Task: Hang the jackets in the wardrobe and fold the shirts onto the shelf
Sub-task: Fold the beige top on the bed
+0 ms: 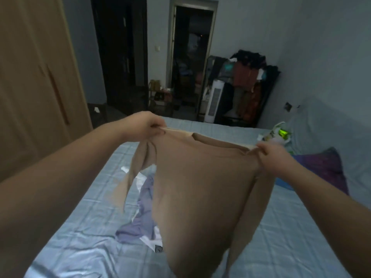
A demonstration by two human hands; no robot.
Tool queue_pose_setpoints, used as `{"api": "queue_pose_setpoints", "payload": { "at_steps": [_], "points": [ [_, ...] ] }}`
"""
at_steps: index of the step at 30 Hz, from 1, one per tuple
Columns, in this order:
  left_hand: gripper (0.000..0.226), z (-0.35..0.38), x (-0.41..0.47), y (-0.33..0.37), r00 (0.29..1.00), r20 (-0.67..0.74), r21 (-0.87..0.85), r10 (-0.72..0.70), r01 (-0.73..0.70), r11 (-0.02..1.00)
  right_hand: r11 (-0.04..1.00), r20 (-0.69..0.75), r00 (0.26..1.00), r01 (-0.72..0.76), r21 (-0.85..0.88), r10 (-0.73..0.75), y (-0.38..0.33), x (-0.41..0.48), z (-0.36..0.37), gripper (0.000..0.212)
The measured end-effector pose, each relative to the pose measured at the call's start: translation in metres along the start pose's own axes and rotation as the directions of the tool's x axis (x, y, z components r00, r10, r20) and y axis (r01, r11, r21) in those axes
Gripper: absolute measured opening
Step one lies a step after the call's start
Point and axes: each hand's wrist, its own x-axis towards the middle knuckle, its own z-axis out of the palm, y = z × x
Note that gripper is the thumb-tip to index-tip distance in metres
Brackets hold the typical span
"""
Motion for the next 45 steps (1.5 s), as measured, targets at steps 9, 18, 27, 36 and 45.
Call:
{"api": "queue_pose_setpoints", "payload": {
  "at_steps": [9, 18, 27, 36, 45],
  "points": [
    [0.020, 0.119, 0.063, 0.146, 0.970, -0.070, -0.232, -0.233, 0.211, 0.949, 0.705, 0.138, 0.925, -0.362, 0.610, 0.355, 0.175, -0.031, -0.020, 0.022],
    [0.015, 0.187, 0.064, 0.253, 0.978, -0.112, -0.400, -0.174, 0.116, 0.909, 0.815, 0.236, 0.972, -0.134, 0.564, -0.003, 0.314, -0.081, -0.082, 0.018],
    [0.011, 0.208, 0.046, 0.296, 0.993, -0.097, -0.653, -0.072, -0.008, 0.758, 0.762, 0.255, 0.966, -0.188, 0.620, 0.031, 0.364, -0.128, -0.116, 0.023],
    [0.009, 0.242, 0.039, 0.313, 0.988, -0.119, -0.787, -0.097, -0.034, 0.616, 0.936, -0.461, 0.837, -0.157, 0.315, 0.296, 0.348, -0.164, -0.076, 0.011],
    [0.010, 0.257, 0.062, 0.308, 0.970, -0.155, -0.771, -0.188, 0.000, 0.637, 0.999, -0.554, 0.832, 0.032, -0.005, -0.030, 0.379, -0.143, -0.080, 0.016]
  ]
}}
